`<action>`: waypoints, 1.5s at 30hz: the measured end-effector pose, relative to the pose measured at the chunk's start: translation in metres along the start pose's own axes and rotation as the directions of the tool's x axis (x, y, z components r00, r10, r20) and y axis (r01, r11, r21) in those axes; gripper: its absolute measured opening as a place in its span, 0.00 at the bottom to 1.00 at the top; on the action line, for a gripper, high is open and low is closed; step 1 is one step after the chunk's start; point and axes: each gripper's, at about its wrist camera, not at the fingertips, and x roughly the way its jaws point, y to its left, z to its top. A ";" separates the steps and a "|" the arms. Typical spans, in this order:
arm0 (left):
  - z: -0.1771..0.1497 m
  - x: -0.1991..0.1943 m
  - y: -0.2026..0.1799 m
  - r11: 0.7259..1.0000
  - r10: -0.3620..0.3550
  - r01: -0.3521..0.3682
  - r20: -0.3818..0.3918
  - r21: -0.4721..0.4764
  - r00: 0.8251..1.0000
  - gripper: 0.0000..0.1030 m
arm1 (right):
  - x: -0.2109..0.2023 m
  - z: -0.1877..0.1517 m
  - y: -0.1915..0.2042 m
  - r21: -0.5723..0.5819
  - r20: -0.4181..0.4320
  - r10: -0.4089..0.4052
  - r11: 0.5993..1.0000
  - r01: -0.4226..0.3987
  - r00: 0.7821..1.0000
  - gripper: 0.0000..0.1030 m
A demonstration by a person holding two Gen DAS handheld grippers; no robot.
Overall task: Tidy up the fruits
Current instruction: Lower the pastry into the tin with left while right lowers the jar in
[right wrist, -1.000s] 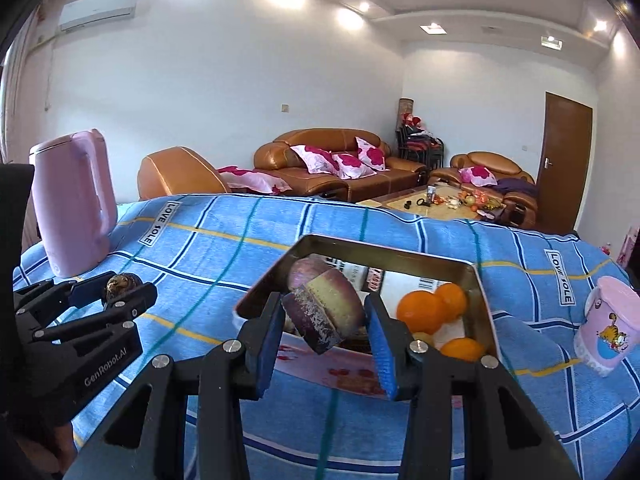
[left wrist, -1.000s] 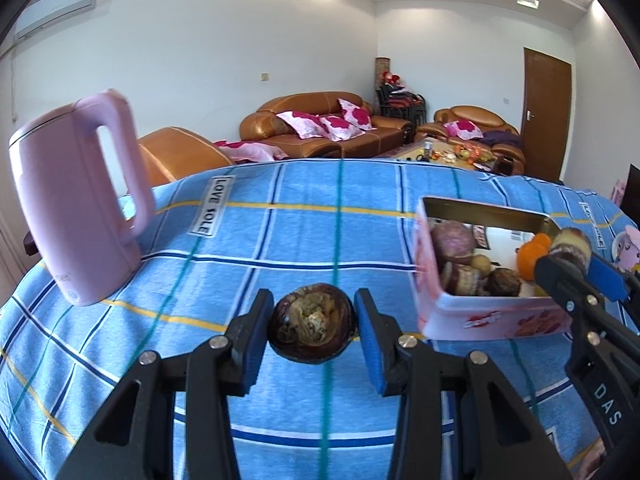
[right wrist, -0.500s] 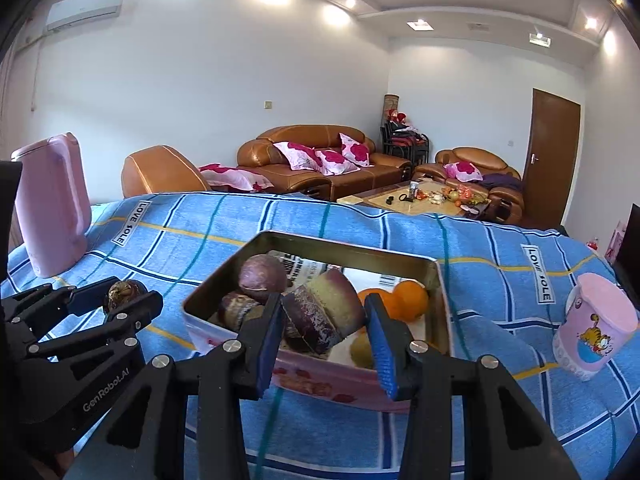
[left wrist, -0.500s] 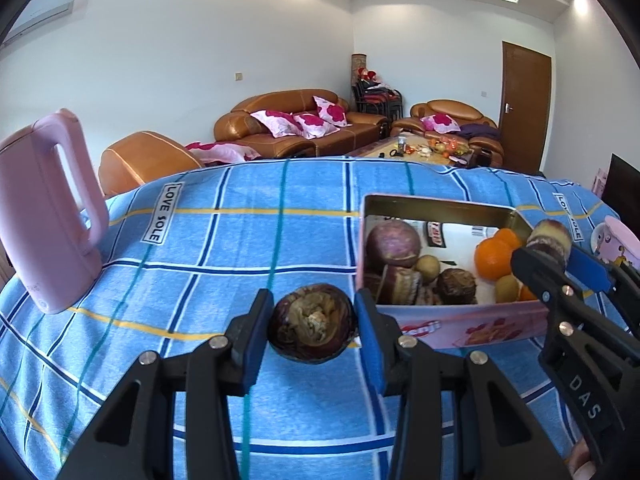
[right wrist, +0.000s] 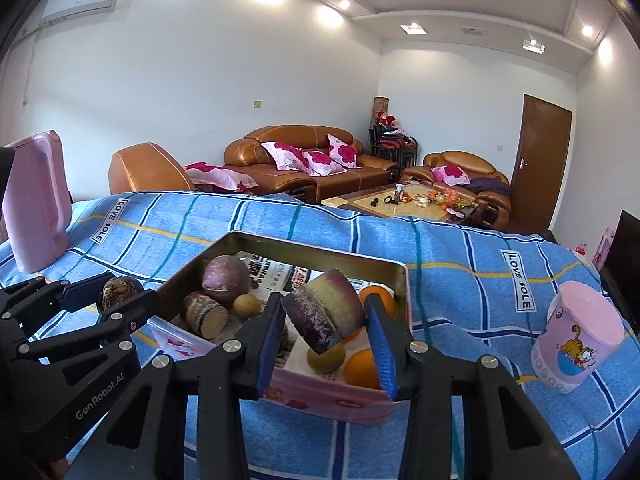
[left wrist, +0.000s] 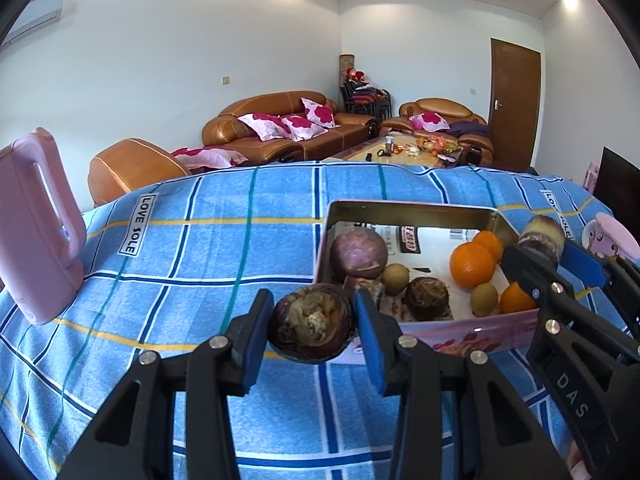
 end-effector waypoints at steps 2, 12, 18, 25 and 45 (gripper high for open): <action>0.001 0.001 -0.003 1.000 -0.004 0.004 0.001 0.005 1.000 0.42 | 0.001 0.000 -0.003 0.004 -0.003 0.003 1.000 -0.002 1.000 0.42; 0.019 0.004 -0.029 0.999 -0.033 0.031 0.040 0.035 0.999 0.42 | 0.005 0.006 -0.030 0.071 0.007 -0.028 0.997 0.028 1.000 0.42; 0.029 0.012 -0.045 0.997 -0.061 0.060 0.039 0.040 0.997 0.42 | 0.008 0.010 -0.039 0.092 0.021 -0.073 0.993 0.071 0.997 0.42; 0.031 0.022 -0.052 0.997 -0.077 0.076 0.030 0.033 0.997 0.42 | 0.014 0.011 -0.047 0.124 0.011 -0.090 0.988 0.088 0.996 0.42; 0.037 0.038 -0.035 0.985 -0.171 0.170 -0.025 -0.033 0.985 0.42 | 0.008 0.014 -0.036 0.100 0.043 -0.150 0.984 0.145 0.988 0.42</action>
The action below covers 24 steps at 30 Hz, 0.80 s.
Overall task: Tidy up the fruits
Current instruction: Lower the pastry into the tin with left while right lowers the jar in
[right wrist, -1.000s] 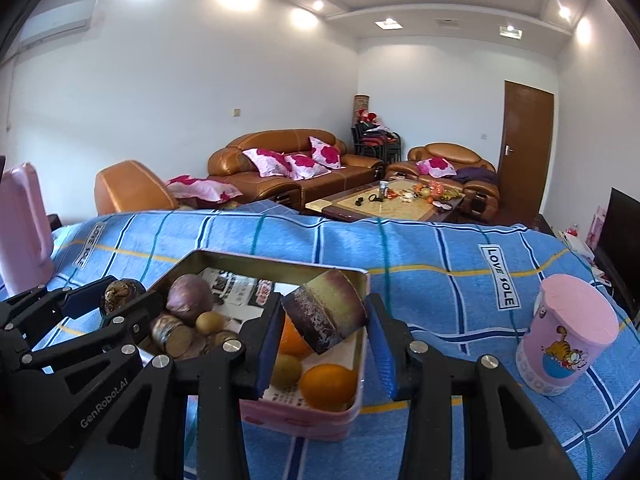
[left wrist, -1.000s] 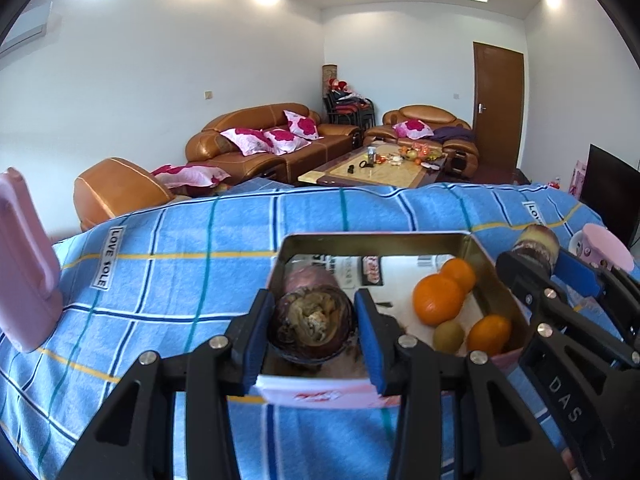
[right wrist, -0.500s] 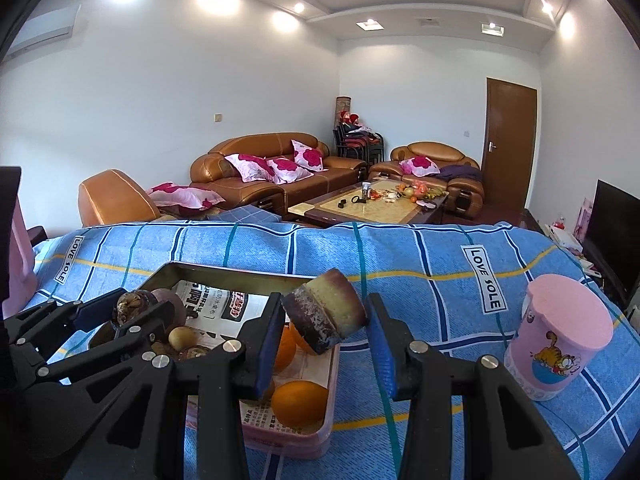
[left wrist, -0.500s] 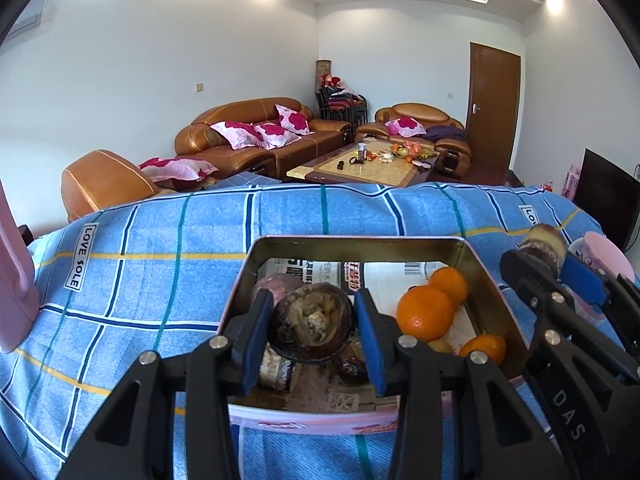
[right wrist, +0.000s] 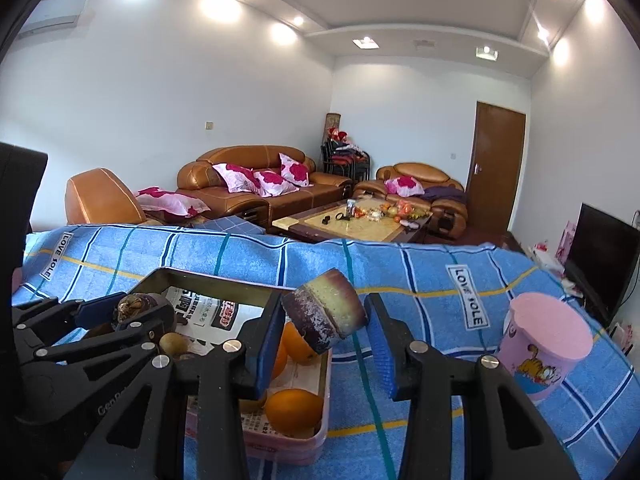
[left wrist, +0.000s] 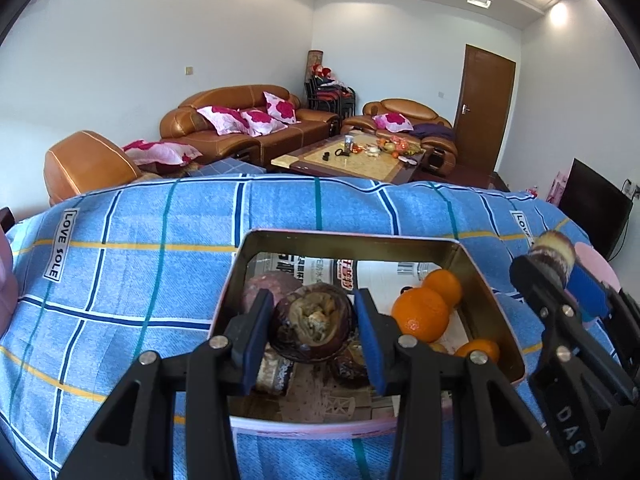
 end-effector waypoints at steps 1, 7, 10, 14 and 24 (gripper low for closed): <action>0.001 0.000 0.002 1.000 -0.003 0.003 -0.002 -0.004 1.000 0.42 | 0.000 0.002 -0.002 0.024 -0.016 0.010 1.000 -0.009 1.000 0.42; 0.006 -0.002 0.009 1.000 -0.018 0.018 -0.006 -0.026 1.000 0.42 | 0.010 0.028 0.000 0.093 -0.098 0.067 0.994 -0.058 0.993 0.42; 0.006 -0.001 0.011 1.000 -0.013 0.013 -0.005 -0.027 1.000 0.42 | 0.019 0.034 0.003 0.126 -0.099 0.077 0.990 -0.064 0.992 0.42; 0.004 0.001 0.009 1.000 -0.004 0.003 -0.008 -0.009 1.000 0.42 | 0.023 0.021 0.005 0.160 -0.062 0.088 0.984 -0.078 0.994 0.42; 0.000 0.007 -0.006 0.998 0.032 -0.031 -0.015 0.046 0.999 0.42 | 0.037 0.019 0.000 0.118 -0.090 0.130 0.986 -0.119 0.987 0.42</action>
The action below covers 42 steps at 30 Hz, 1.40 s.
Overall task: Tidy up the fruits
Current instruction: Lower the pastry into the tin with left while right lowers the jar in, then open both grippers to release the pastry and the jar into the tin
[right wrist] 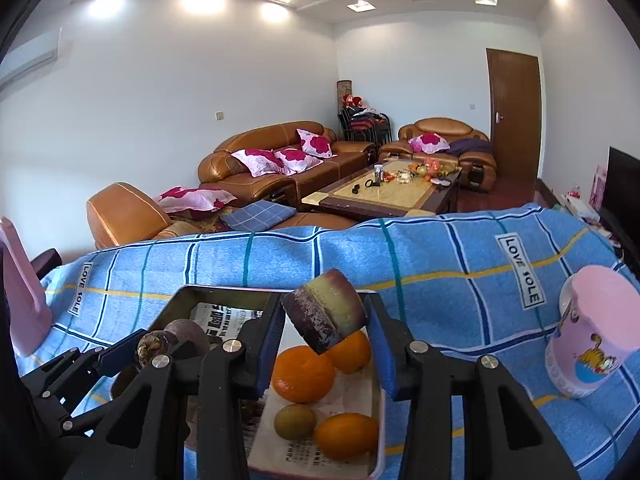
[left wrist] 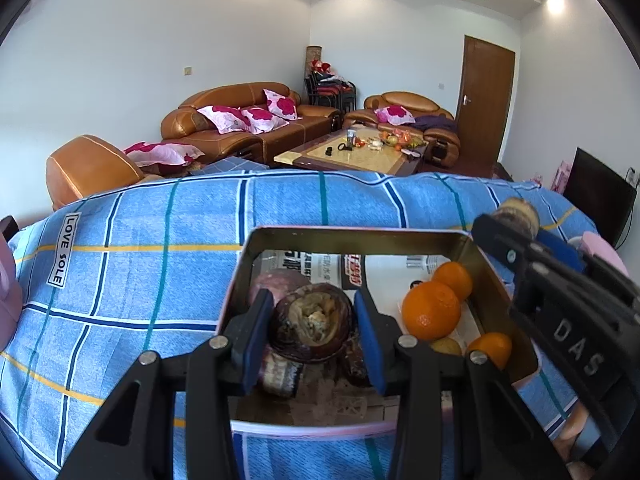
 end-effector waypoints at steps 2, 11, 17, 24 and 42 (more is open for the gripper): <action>0.001 0.001 -0.002 1.000 0.007 -0.007 -0.005 0.007 1.000 0.42 | 0.000 0.001 -0.004 0.018 -0.009 0.022 1.000 -0.021 1.000 0.42; 0.014 0.015 -0.011 0.998 0.059 -0.058 -0.054 0.024 0.997 0.42 | 0.018 -0.002 -0.009 0.029 -0.071 0.044 0.999 -0.042 0.996 0.42; 0.008 0.019 -0.011 0.997 0.065 -0.063 -0.043 0.038 0.997 0.42 | 0.031 -0.006 0.002 0.014 -0.131 0.128 0.992 -0.127 0.983 0.43; 0.003 0.010 -0.018 0.995 0.076 -0.074 -0.021 0.063 0.997 0.68 | 0.039 -0.014 0.005 0.048 -0.172 0.189 0.982 -0.183 0.967 0.44; -0.027 -0.060 0.005 0.980 0.184 -0.195 0.195 0.036 0.963 1.00 | -0.039 -0.032 0.021 -0.059 0.167 0.072 0.996 -0.063 0.983 0.65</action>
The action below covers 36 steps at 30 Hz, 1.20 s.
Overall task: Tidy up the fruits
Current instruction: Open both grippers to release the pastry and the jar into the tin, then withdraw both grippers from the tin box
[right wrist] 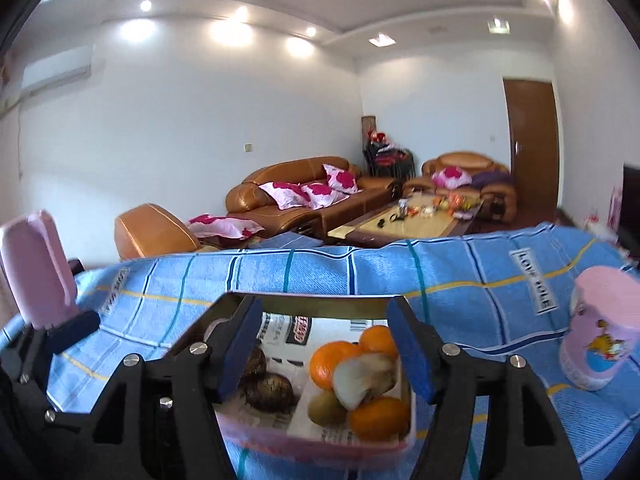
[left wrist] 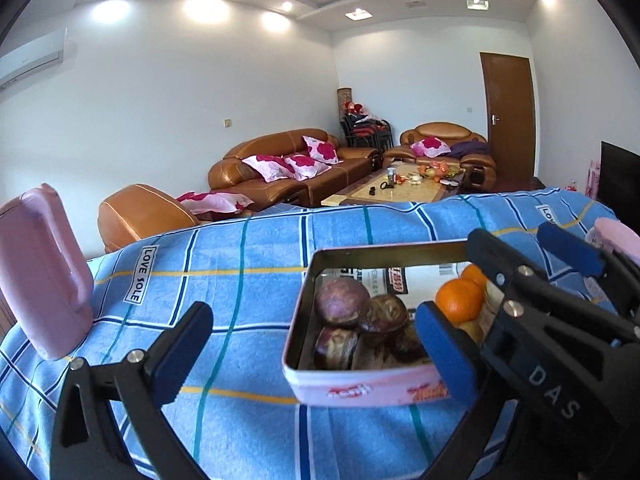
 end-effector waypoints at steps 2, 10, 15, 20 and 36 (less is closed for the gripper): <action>-0.003 -0.007 0.001 1.000 0.004 -0.004 0.020 -0.004 1.000 1.00 | -0.009 -0.002 0.003 -0.023 0.025 -0.019 1.000 0.020 1.000 0.65; -0.008 -0.030 0.003 1.000 -0.004 0.006 0.079 -0.025 0.997 1.00 | -0.042 -0.006 0.003 -0.033 0.093 -0.041 0.999 0.044 0.995 0.65; -0.010 -0.035 0.008 0.998 -0.019 0.023 0.088 -0.053 0.996 1.00 | -0.051 -0.008 0.002 -0.034 0.115 -0.040 0.998 0.044 0.993 0.65; -0.012 -0.035 0.009 0.998 -0.024 0.030 0.091 -0.061 0.996 1.00 | -0.061 -0.012 0.003 -0.041 0.131 -0.039 0.998 0.045 0.991 0.65; -0.013 -0.035 0.005 0.998 -0.024 0.029 0.080 -0.057 0.996 1.00 | -0.064 -0.014 0.005 -0.039 0.134 -0.049 0.998 0.055 0.990 0.65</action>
